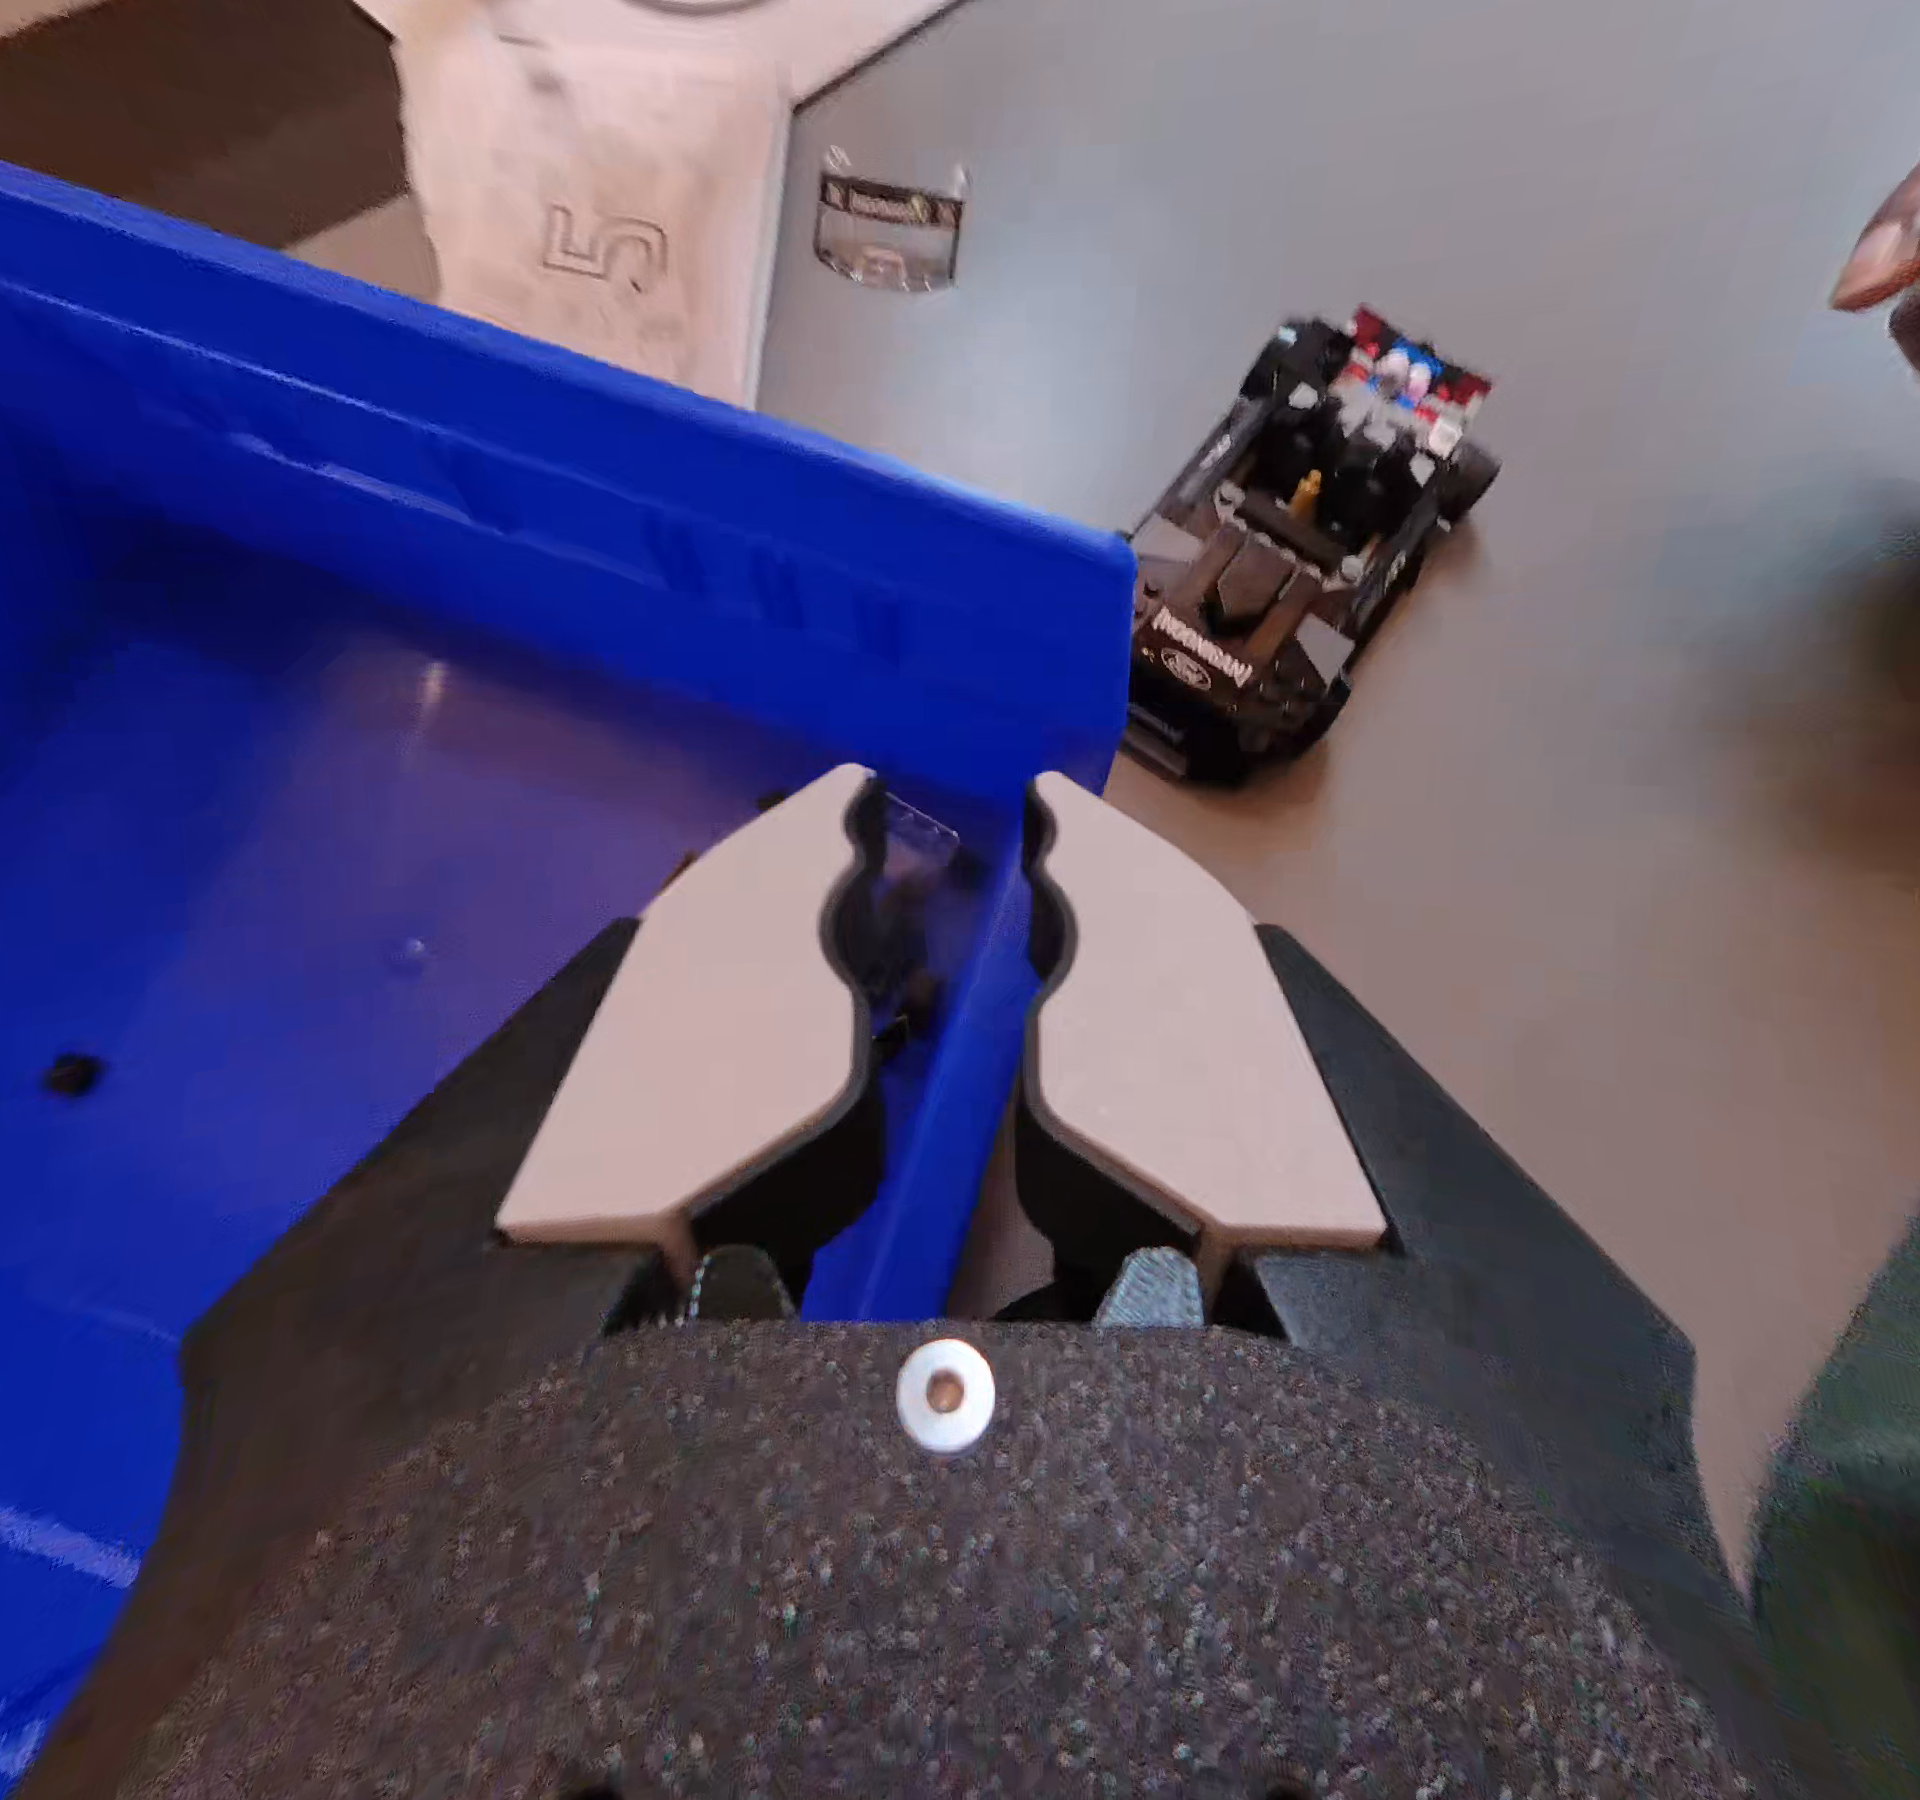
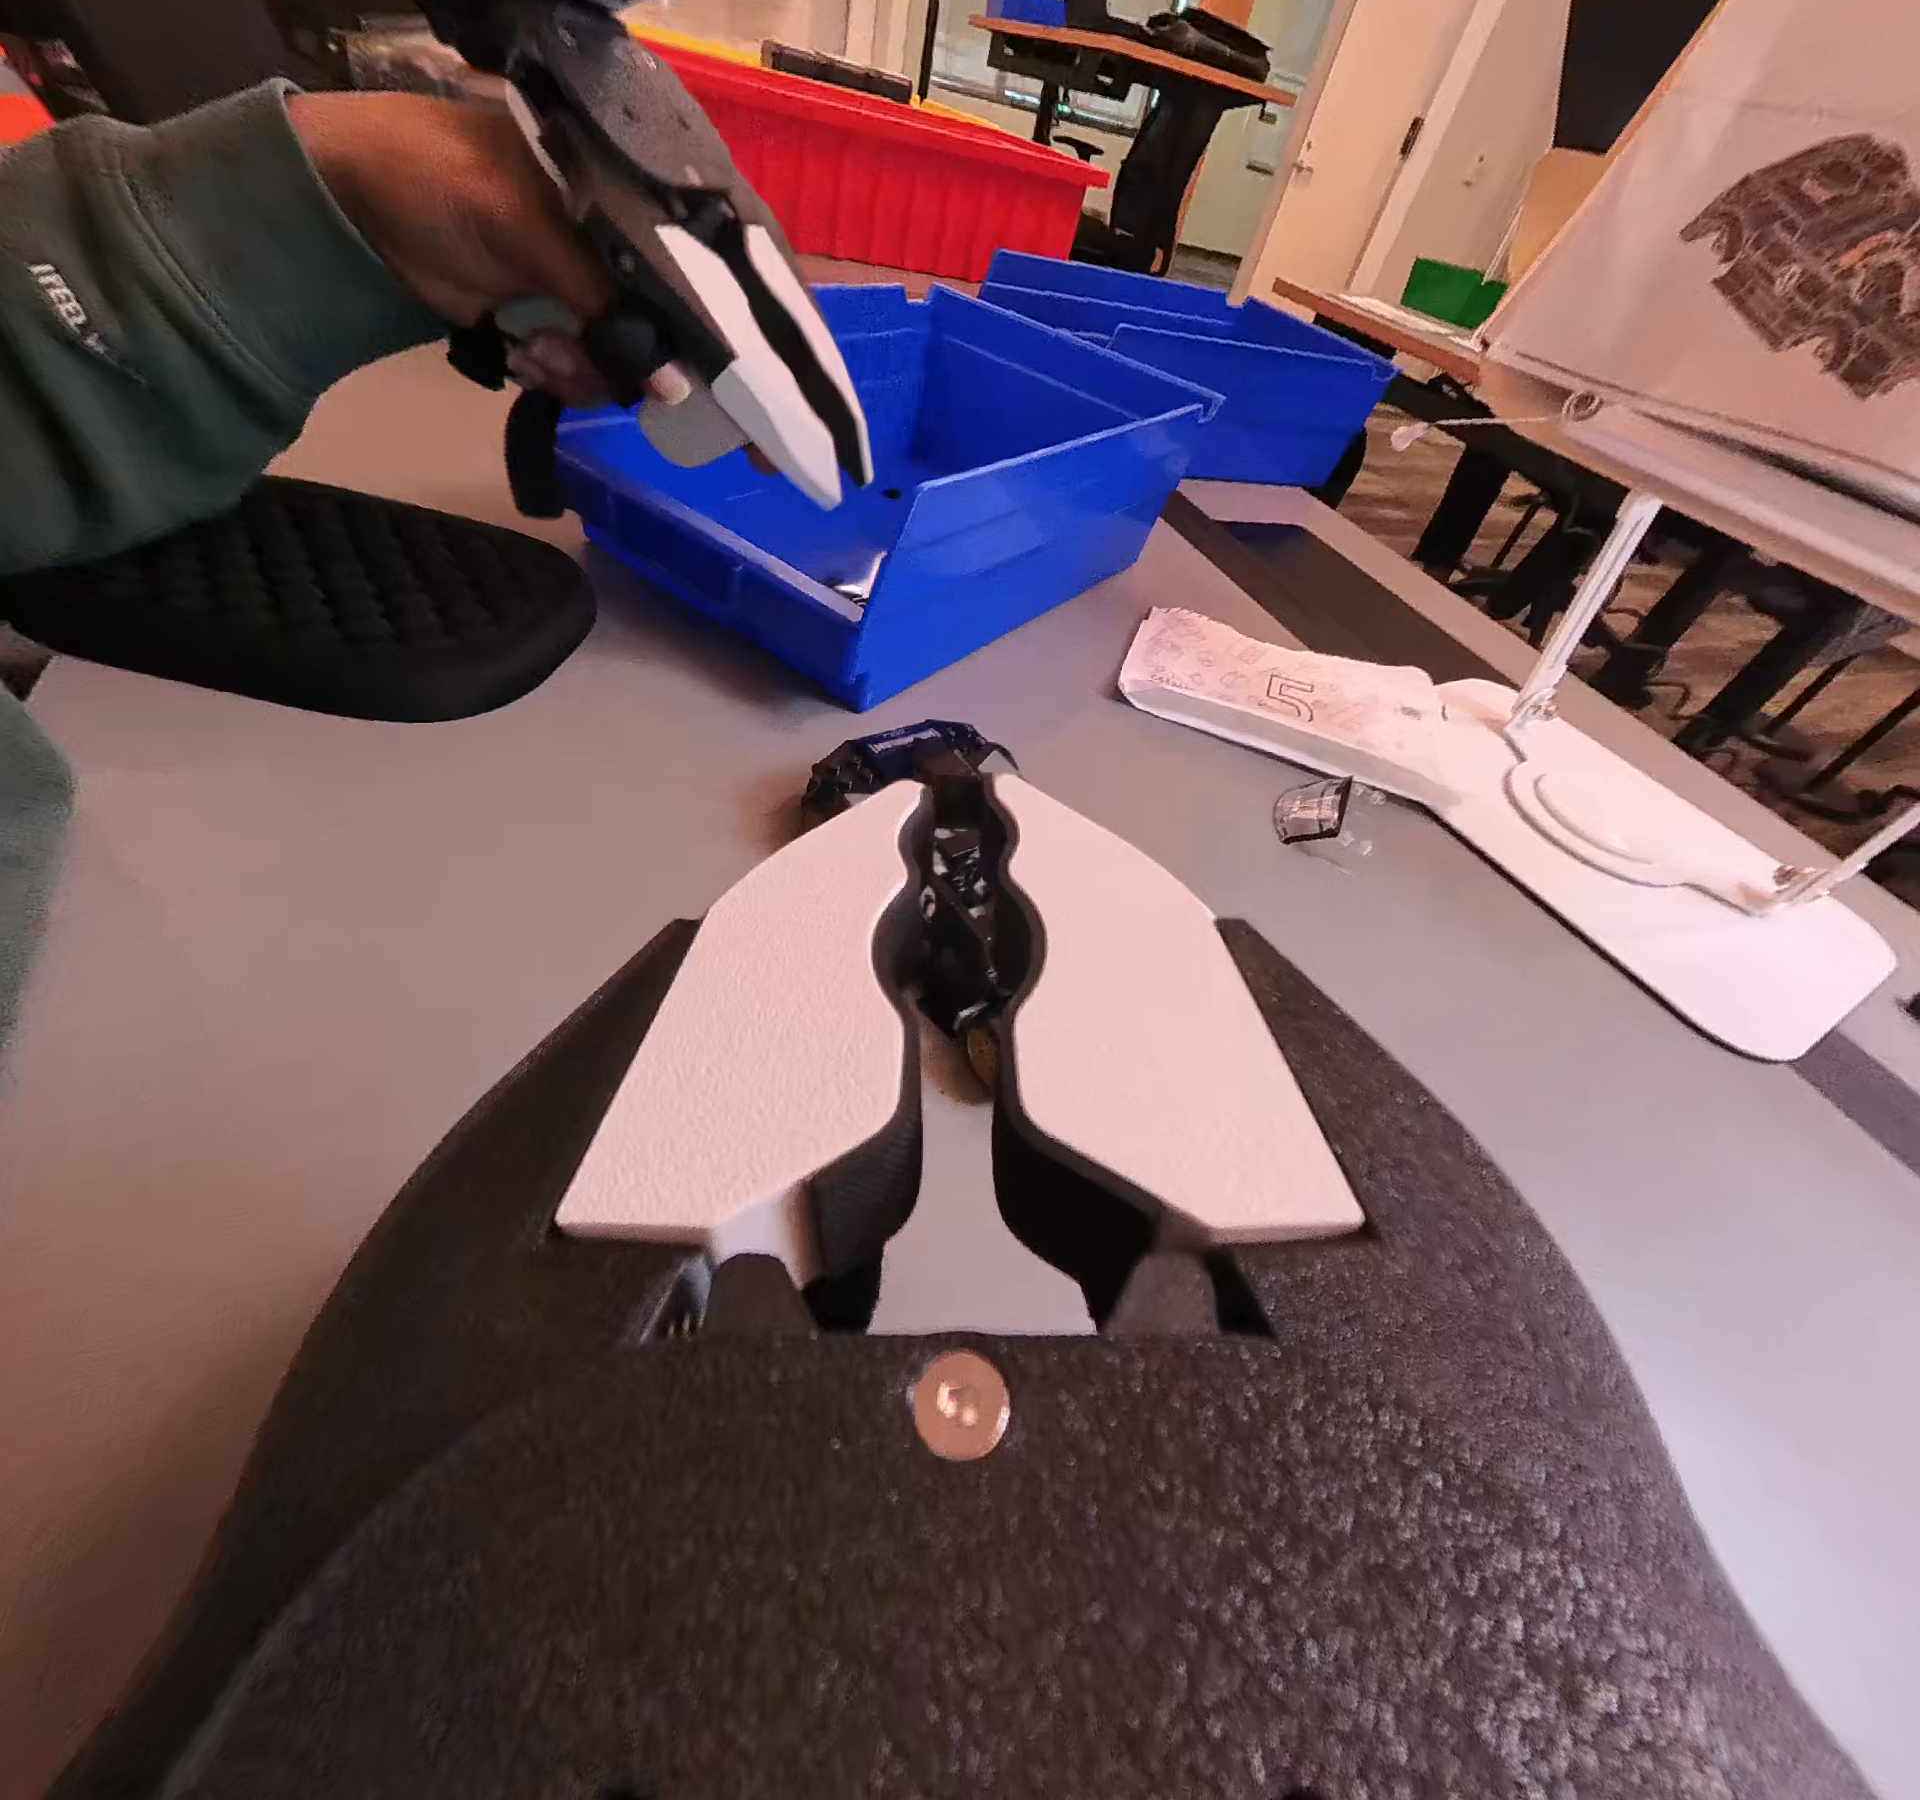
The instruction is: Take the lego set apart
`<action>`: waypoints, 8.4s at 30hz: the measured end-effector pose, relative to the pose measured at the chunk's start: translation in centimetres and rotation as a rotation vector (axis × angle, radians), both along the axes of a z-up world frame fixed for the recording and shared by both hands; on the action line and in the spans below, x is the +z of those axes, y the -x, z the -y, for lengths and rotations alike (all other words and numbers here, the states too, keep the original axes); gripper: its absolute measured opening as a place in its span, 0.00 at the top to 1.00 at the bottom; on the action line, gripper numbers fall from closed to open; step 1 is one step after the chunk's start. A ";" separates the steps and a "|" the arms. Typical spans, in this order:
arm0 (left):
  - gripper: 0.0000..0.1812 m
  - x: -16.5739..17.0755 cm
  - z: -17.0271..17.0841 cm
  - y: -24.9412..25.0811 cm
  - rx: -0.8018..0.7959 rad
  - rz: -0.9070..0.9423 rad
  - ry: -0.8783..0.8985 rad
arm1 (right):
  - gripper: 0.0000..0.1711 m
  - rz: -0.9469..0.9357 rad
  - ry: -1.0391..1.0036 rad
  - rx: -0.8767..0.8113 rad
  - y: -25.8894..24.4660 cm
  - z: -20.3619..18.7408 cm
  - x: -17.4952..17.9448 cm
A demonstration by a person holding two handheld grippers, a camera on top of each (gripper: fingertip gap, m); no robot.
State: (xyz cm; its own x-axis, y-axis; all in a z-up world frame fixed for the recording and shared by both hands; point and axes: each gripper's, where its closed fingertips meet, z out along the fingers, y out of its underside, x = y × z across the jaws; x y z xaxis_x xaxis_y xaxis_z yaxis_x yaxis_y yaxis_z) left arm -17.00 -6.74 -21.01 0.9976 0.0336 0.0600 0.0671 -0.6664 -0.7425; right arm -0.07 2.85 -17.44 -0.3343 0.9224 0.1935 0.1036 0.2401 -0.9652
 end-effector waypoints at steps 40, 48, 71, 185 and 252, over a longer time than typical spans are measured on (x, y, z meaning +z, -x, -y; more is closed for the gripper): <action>0.97 6.9 -4.7 -14.7 -0.434 0.650 -0.407 | 0.88 -0.172 -0.241 0.001 -0.4 3.8 2.3; 0.96 2.2 -1.0 2.2 0.122 -0.104 -0.126 | 0.84 0.076 -0.042 -0.121 0.6 -2.8 -0.8; 0.79 3.7 -2.3 -3.1 -0.160 -0.144 -0.323 | 0.91 0.560 0.093 -0.061 4.9 -5.0 -8.5; 0.59 -5.8 -12.4 -11.5 -0.351 -0.161 0.136 | 0.96 0.388 -0.517 0.396 6.6 -2.7 -8.1; 0.79 3.6 -1.4 -2.5 -0.044 -0.060 -0.314 | 0.89 0.408 -0.327 0.220 7.3 -5.9 -6.9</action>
